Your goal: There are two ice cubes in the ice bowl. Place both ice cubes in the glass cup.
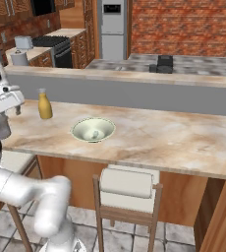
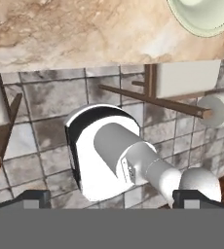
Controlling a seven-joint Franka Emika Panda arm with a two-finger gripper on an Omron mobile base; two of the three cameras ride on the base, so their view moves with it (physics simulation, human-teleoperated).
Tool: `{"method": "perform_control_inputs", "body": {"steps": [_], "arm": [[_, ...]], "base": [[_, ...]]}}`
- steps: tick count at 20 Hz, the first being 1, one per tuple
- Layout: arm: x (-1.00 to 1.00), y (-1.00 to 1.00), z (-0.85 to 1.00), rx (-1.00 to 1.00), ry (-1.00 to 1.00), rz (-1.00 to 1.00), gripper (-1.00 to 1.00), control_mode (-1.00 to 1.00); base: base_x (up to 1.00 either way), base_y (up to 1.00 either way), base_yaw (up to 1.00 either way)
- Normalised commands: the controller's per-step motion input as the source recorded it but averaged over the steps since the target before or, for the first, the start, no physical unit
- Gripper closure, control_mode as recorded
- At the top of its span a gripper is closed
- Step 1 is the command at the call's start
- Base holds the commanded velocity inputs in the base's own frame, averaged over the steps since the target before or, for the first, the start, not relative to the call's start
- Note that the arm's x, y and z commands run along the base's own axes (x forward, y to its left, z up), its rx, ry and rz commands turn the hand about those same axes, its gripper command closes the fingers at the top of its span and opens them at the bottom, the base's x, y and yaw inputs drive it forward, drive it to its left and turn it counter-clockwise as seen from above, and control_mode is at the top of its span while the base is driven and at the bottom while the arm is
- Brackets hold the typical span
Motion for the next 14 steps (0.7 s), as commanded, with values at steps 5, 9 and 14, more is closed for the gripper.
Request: {"method": "perform_control_inputs", "body": {"steps": [5,9,14], "arm": [[0.06,-1.0,0.65,0.23,0.0,-0.11,-1.0,-1.0],[0.19,-1.0,0.39,0.28,0.0,-0.06,-1.0,-1.0],[0.05,-0.89,0.0,0.24,-0.01,0.0,-1.0,-1.0]], "base": [[0.0,0.0,0.0],[0.0,0.0,0.0],[0.0,0.0,0.0]]}}
